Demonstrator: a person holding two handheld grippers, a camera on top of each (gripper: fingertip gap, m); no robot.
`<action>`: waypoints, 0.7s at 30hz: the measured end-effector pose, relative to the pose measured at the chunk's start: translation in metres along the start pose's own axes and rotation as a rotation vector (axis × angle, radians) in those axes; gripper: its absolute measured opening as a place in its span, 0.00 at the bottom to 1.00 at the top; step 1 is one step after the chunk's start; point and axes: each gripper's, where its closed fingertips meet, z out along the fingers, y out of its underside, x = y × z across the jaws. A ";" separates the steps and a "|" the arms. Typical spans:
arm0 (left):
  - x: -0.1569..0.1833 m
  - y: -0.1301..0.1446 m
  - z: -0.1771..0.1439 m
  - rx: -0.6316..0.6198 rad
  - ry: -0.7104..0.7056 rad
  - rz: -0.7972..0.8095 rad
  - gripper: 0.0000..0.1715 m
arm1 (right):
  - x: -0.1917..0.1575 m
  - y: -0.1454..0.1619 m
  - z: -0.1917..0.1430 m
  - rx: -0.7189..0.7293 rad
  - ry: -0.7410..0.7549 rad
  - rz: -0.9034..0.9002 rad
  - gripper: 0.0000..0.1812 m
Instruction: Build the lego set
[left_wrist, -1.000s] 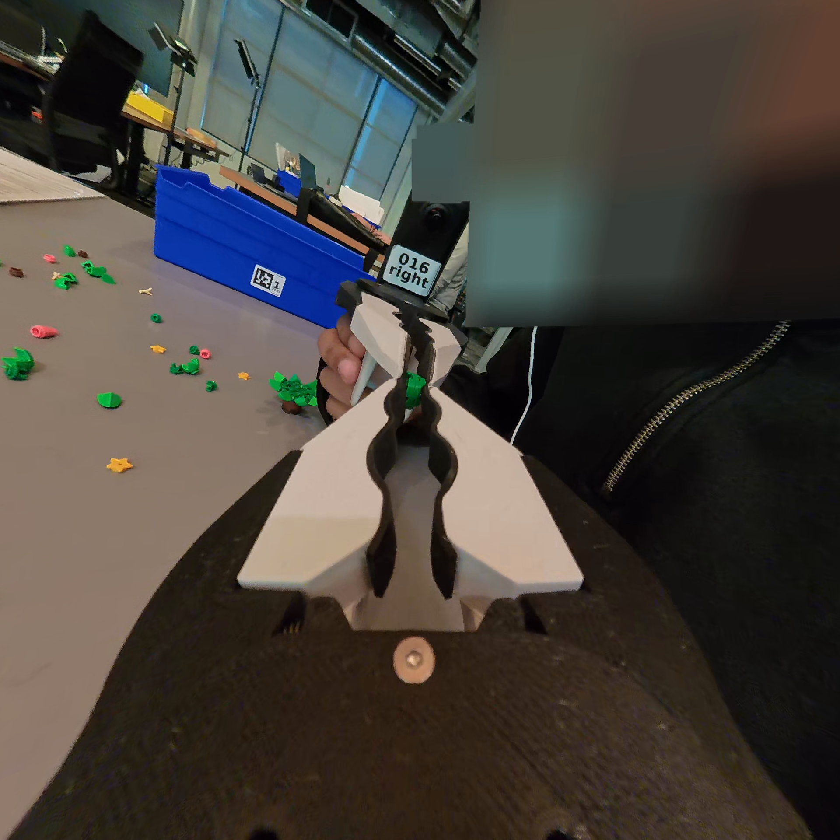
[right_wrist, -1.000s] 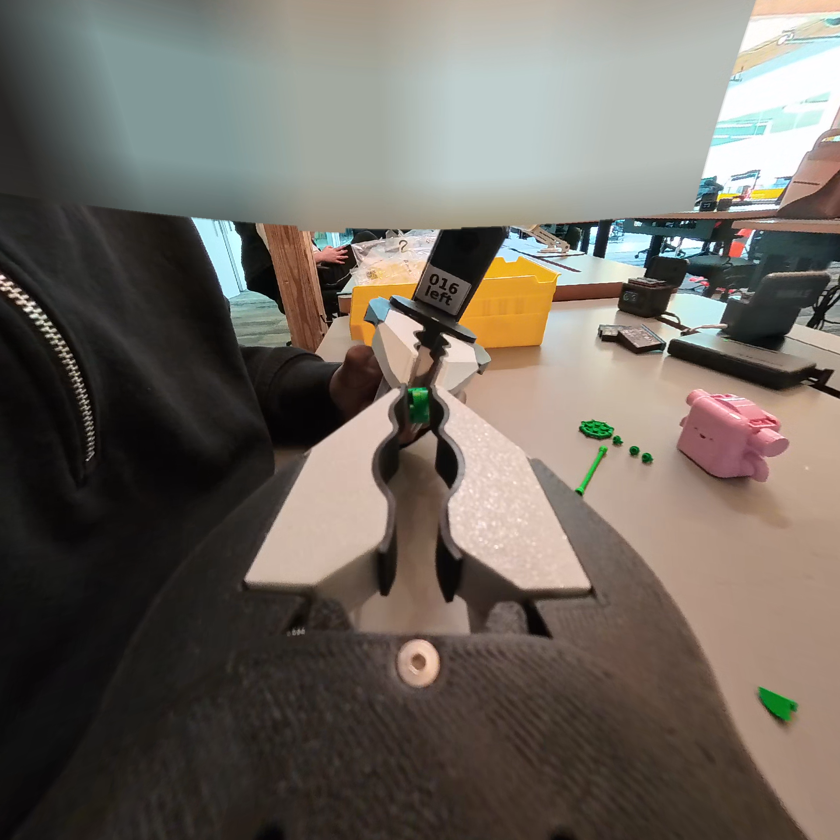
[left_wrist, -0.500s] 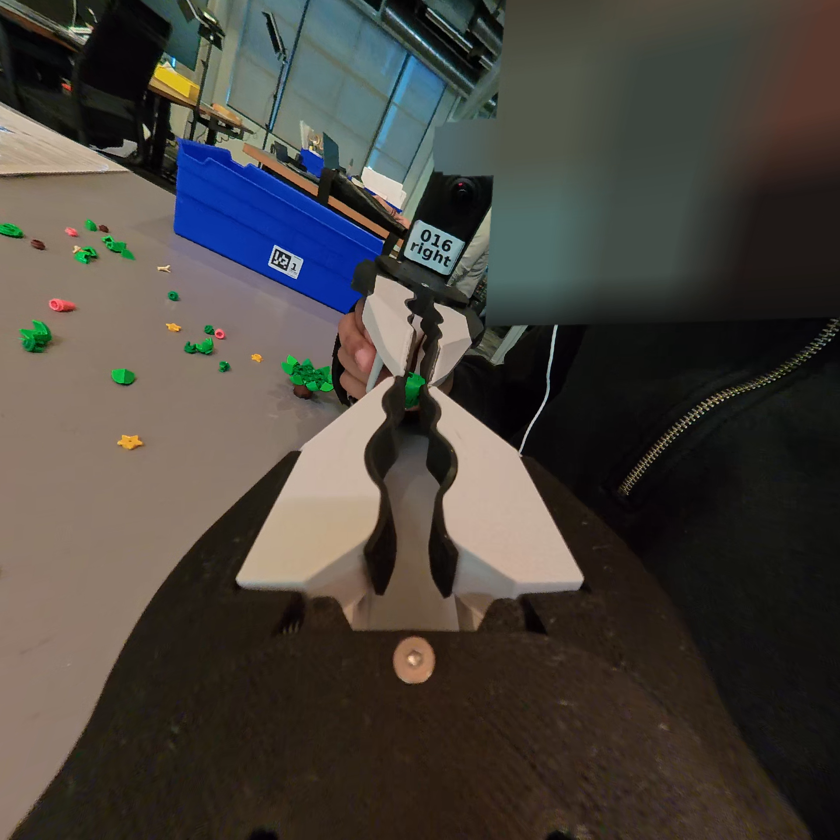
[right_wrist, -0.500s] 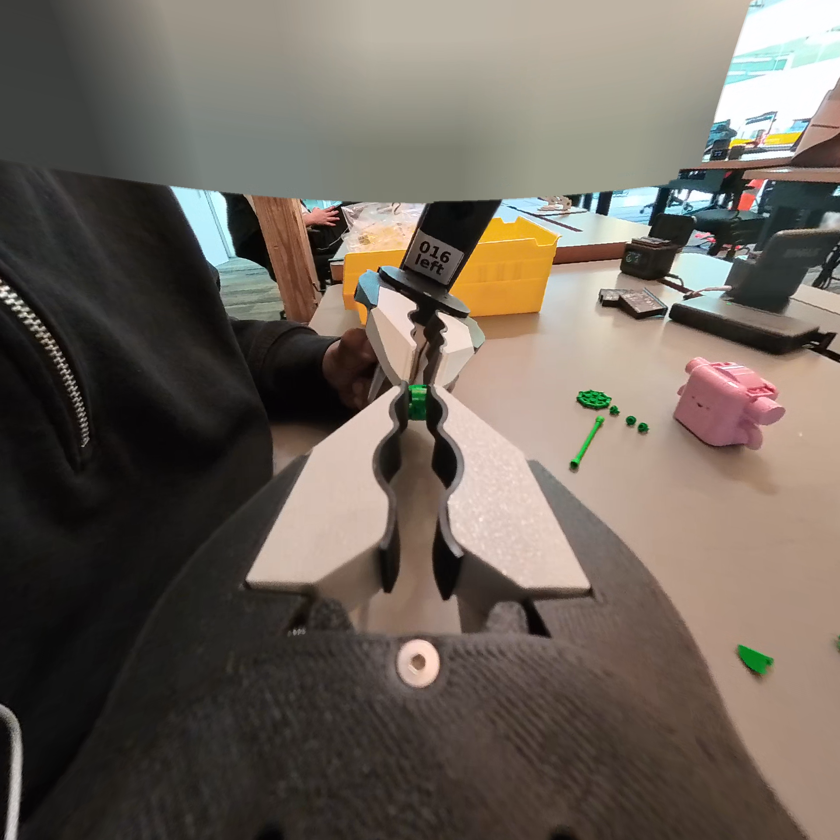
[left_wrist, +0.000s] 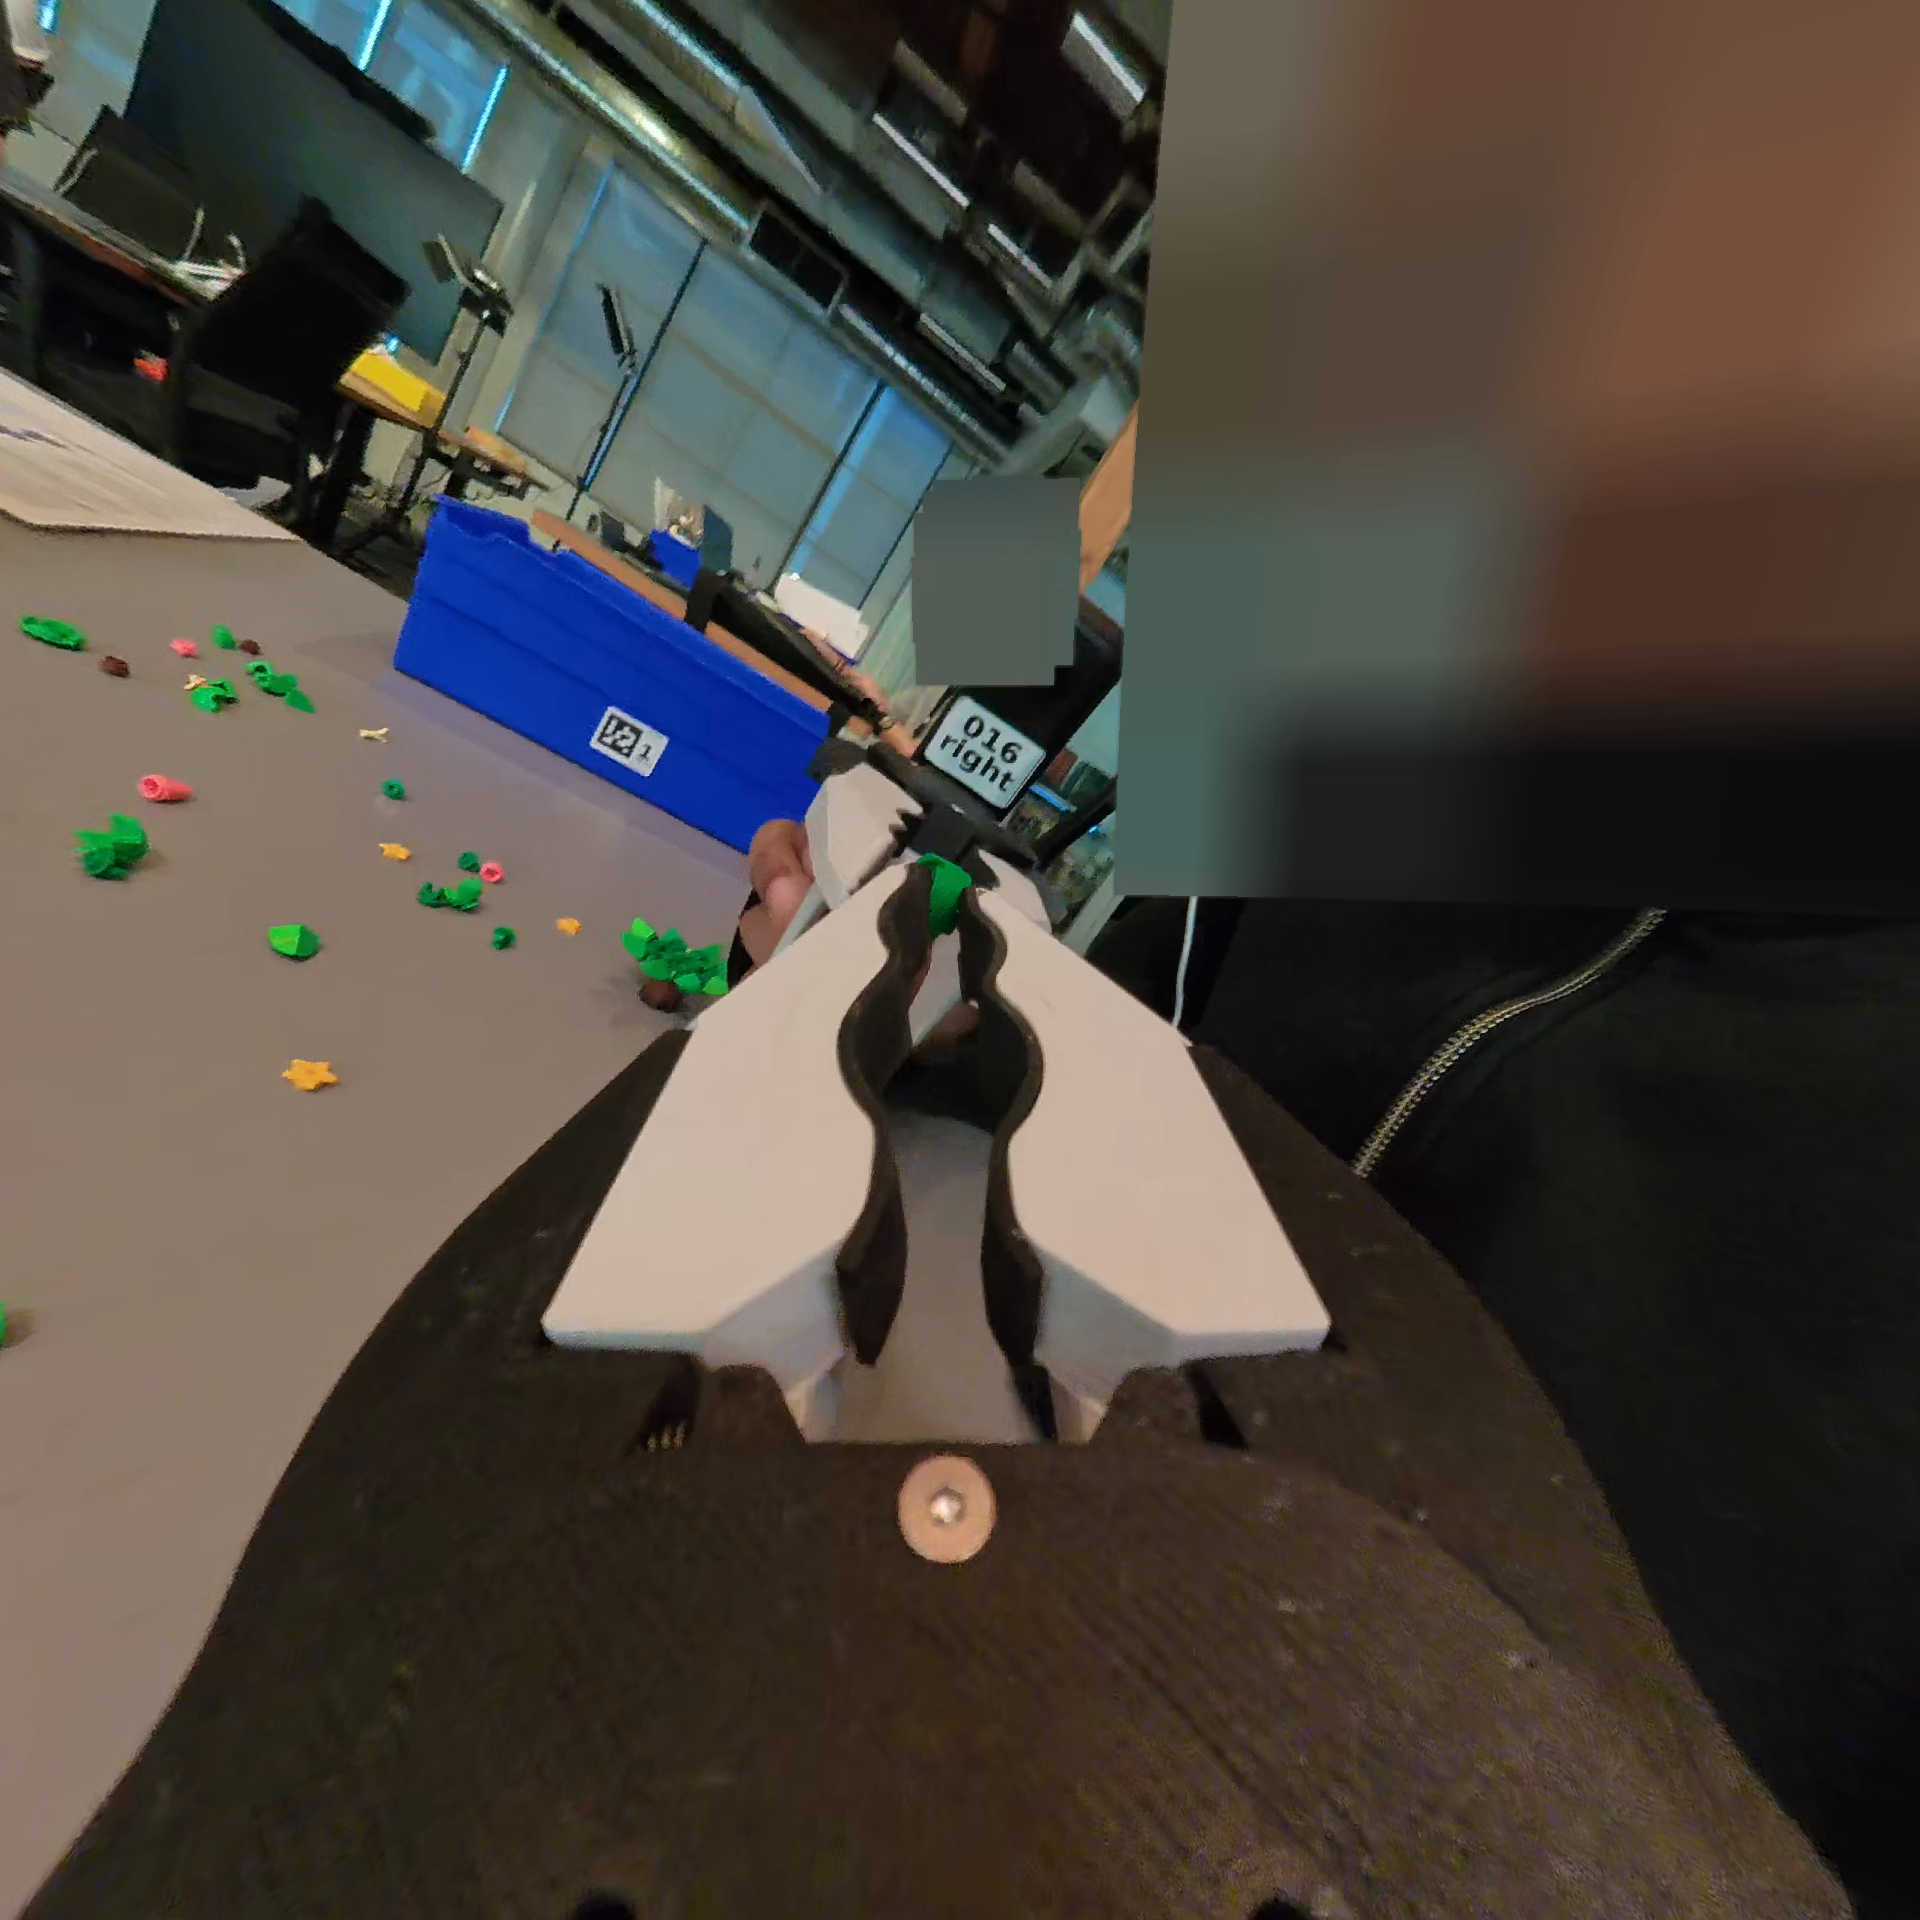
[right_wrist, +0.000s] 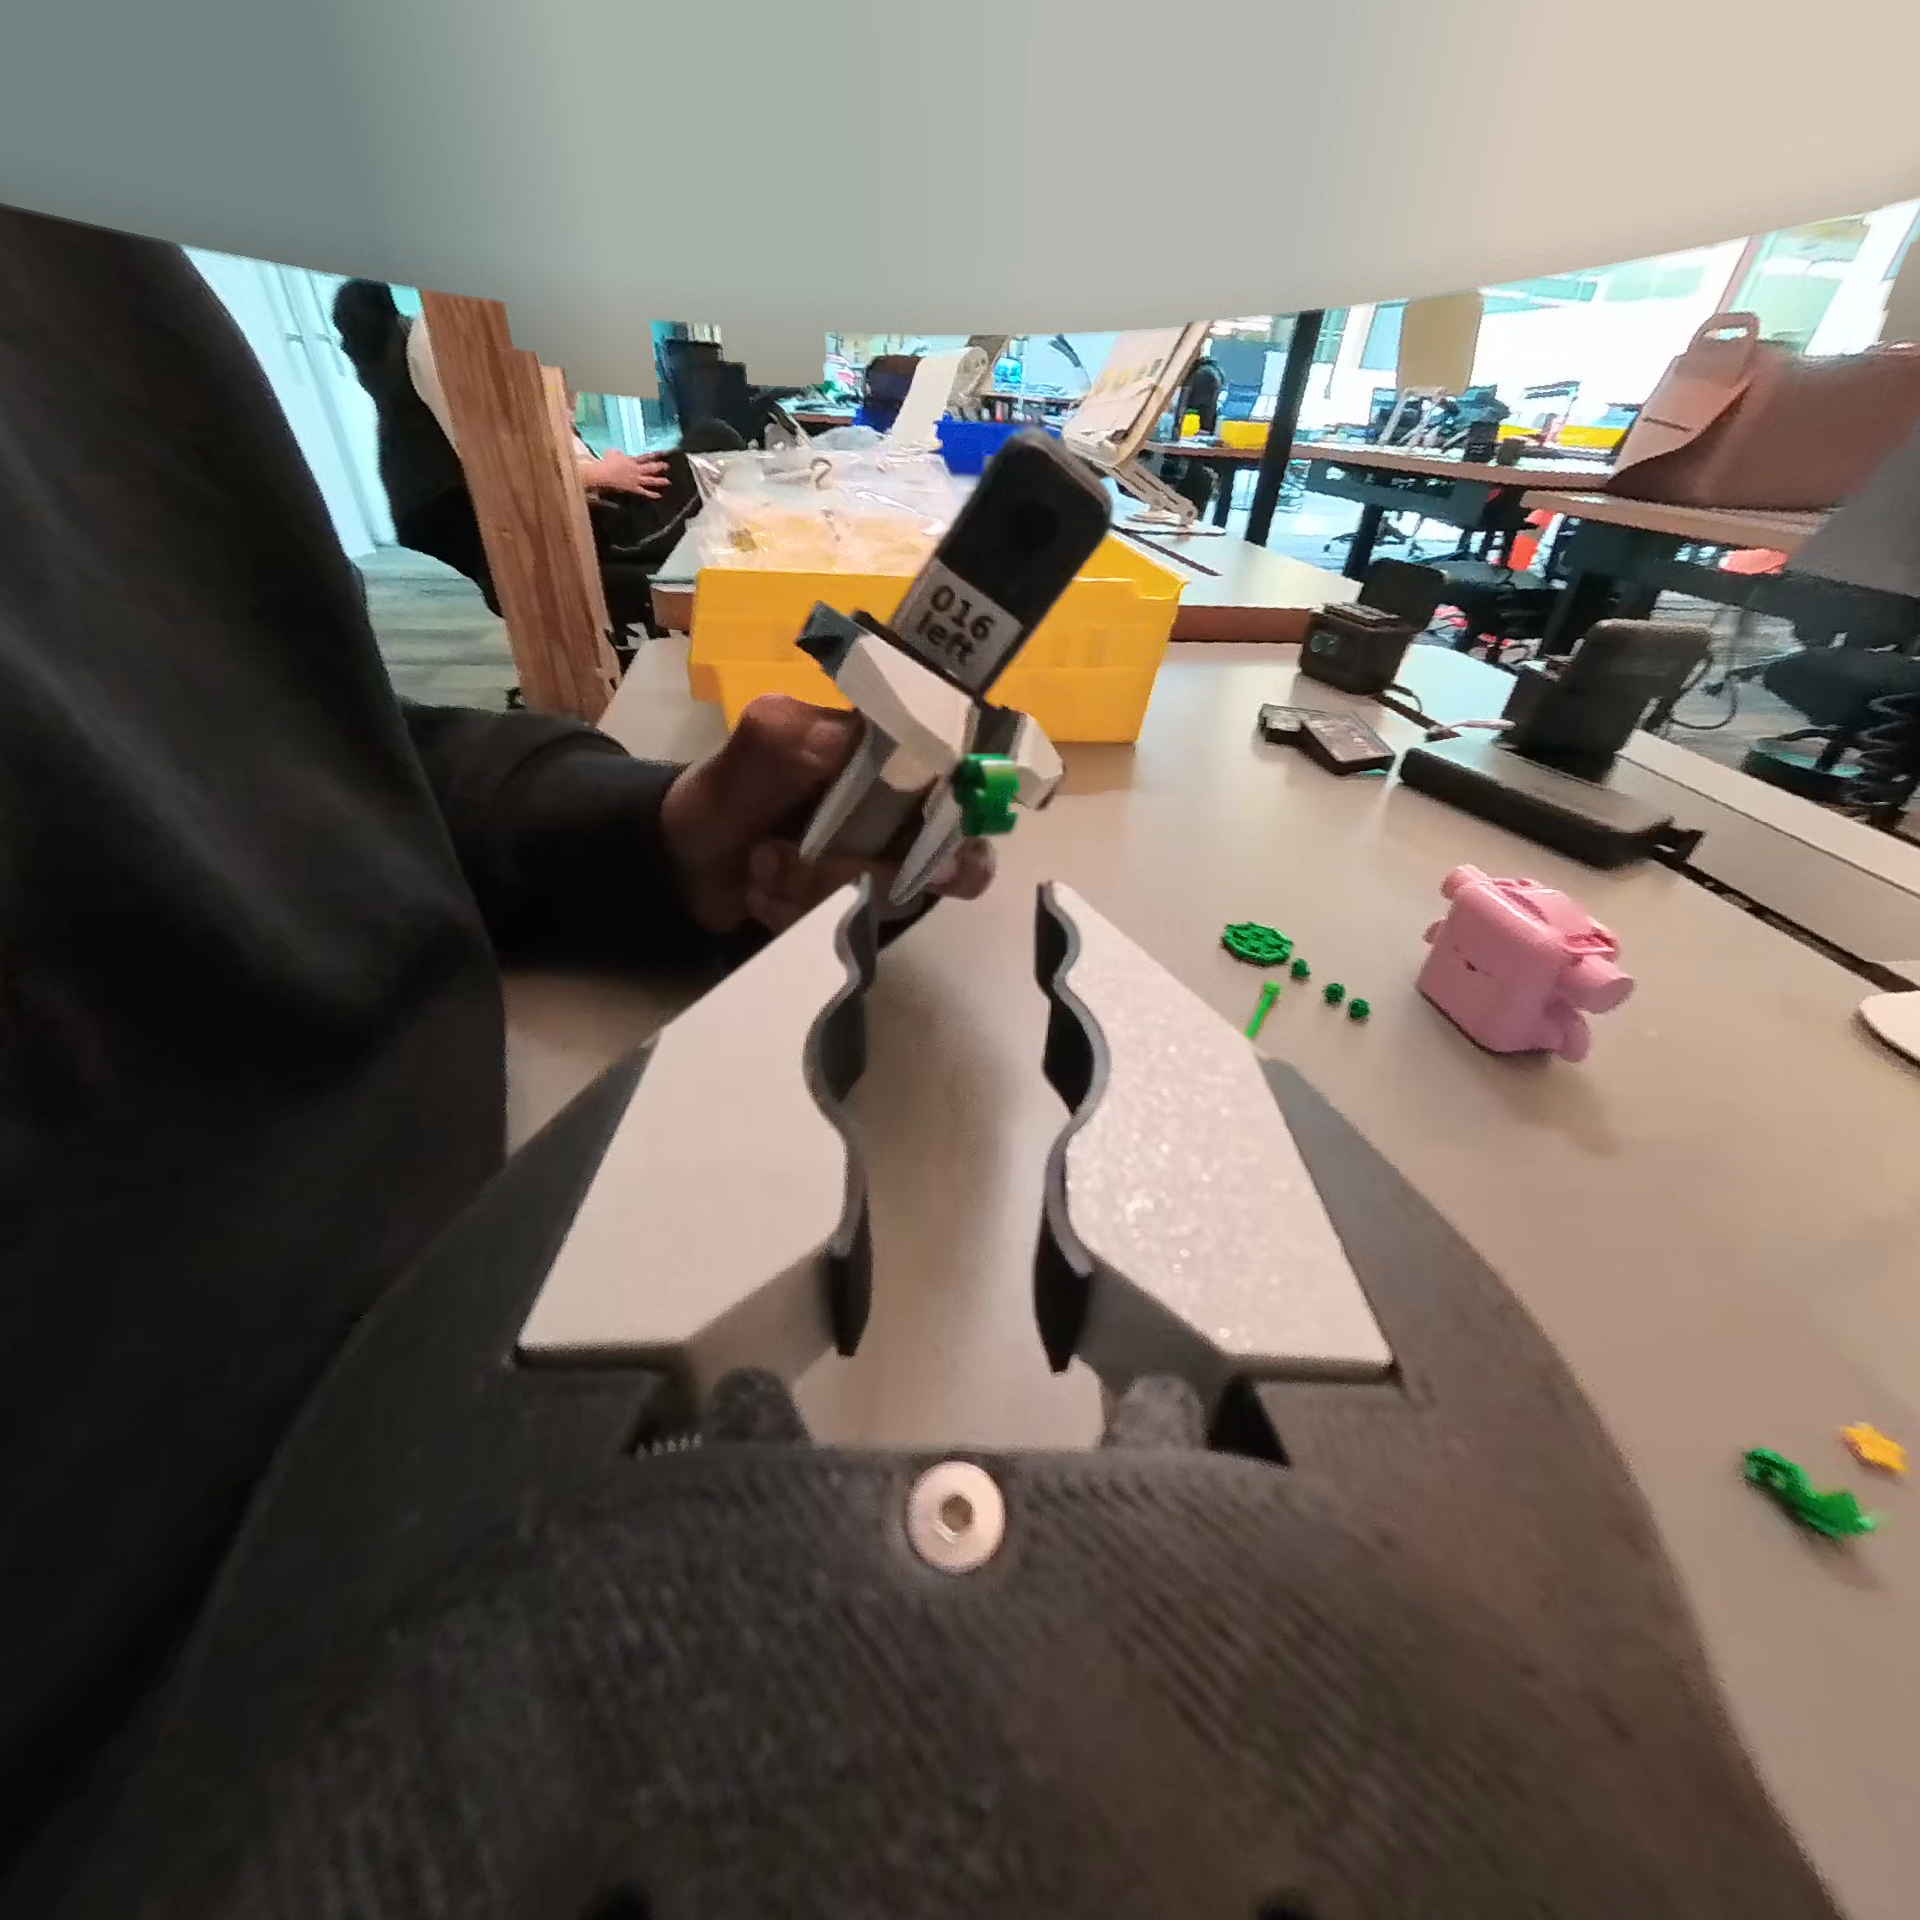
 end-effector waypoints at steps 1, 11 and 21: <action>0.001 -0.001 -0.001 0.009 0.017 -0.012 0.00 | -0.002 -0.002 0.001 0.012 -0.014 0.017 0.15; 0.007 0.013 0.012 -0.048 0.083 -0.038 0.00 | -0.006 -0.008 -0.002 0.057 -0.092 0.141 0.05; -0.011 0.030 0.014 -0.152 -0.040 -0.009 0.01 | 0.001 -0.006 -0.010 0.032 -0.062 0.106 0.03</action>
